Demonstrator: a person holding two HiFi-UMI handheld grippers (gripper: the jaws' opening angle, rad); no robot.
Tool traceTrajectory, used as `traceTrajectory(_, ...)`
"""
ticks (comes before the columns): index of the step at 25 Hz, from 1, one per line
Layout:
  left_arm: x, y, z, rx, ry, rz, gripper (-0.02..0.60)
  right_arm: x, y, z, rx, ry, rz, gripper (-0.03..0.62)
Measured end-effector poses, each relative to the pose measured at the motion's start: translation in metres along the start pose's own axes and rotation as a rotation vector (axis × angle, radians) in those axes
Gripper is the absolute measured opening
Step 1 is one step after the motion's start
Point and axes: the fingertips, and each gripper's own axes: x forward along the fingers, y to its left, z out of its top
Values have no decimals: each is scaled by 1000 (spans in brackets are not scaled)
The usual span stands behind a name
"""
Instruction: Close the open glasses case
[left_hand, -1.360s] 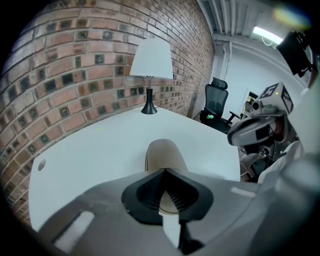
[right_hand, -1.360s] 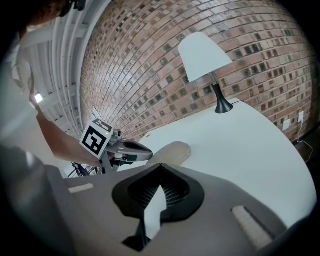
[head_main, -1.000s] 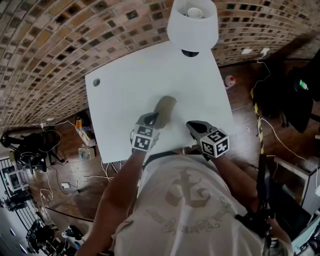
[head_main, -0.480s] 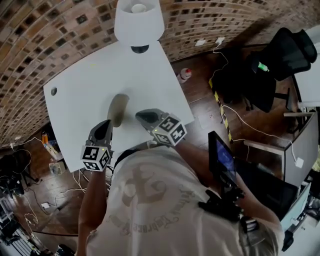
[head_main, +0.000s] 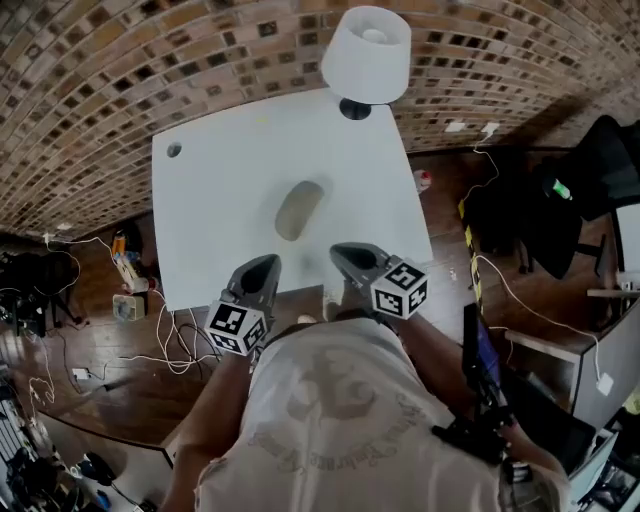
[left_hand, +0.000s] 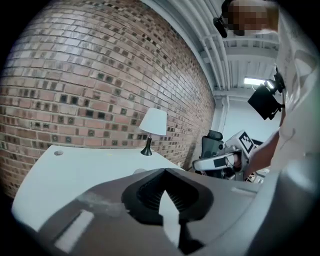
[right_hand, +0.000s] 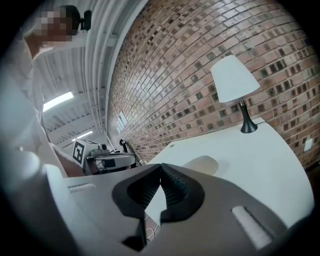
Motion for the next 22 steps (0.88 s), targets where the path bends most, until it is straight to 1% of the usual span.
traceTrajectory(2,-16,-3,-6,-14,-10,1,6,-4,11,-7,15,-7,-8,9)
traceTrajectory(4,-33,-6,-16,-32,-13,-2,6,-7,24,-15,4,-4,-21,9)
traceTrajectory(7,-51,-8,-25,-44,-19,1,6,-9,45,-27,-85,35,-39,9)
traceTrajectory(9,-59,-9,-27,-47,-31,3,6,-9,61,-33,-125,46,-30,9)
traceTrajectory(13,-67,-18,-28,-49,-54,-25,6,-9,81,-39,-103,19,-29,9)
traceTrajectory(16,-72,-32,-32,-52,-57,-56,6,-13,93,-48,-88,20,-31,9)
traceTrajectory(22,-76,-52,-44,-56,-51,-89,6,-24,102,-59,-95,28,-40,9)
